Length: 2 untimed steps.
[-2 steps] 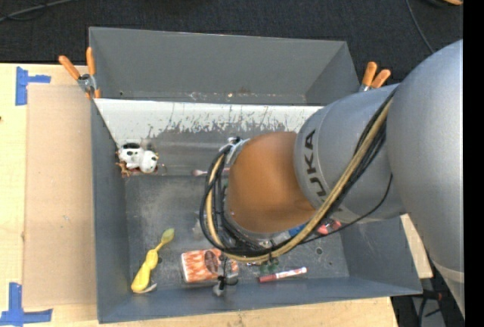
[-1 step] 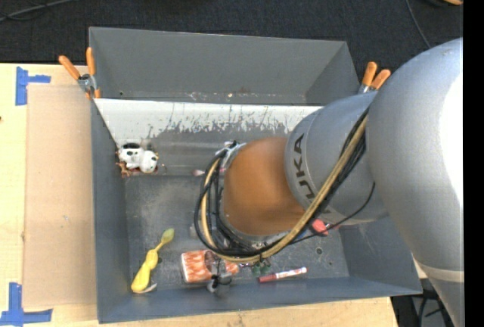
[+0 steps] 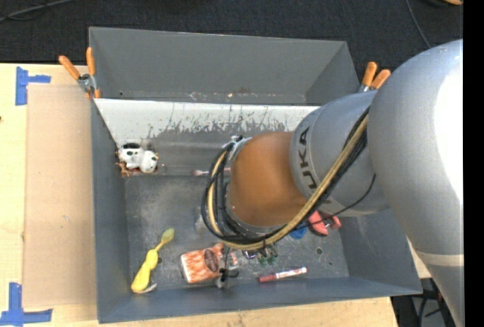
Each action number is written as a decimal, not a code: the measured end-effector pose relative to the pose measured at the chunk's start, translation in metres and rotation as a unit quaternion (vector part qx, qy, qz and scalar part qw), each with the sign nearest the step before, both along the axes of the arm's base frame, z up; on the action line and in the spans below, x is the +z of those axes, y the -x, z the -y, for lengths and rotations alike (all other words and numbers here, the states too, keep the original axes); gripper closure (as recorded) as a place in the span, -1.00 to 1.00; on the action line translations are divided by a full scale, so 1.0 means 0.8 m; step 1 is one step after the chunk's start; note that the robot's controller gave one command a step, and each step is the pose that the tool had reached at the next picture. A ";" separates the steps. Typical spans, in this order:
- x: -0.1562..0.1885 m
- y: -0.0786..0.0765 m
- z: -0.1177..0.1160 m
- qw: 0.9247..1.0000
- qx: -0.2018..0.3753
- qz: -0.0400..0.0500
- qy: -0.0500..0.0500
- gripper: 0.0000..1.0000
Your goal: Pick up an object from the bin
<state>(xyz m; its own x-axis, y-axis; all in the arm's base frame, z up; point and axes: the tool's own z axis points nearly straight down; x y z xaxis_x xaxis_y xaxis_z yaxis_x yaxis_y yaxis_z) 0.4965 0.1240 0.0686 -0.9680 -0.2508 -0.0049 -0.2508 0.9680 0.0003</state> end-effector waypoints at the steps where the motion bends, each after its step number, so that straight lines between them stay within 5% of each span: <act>1: 0.012 0.017 -0.019 1.000 -0.026 0.002 -0.002 1.00; 2: 0.012 0.017 -0.019 1.000 -0.027 0.002 -0.003 1.00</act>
Offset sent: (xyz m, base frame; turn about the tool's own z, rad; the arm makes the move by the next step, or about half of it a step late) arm 0.0000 0.0000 0.0000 0.0000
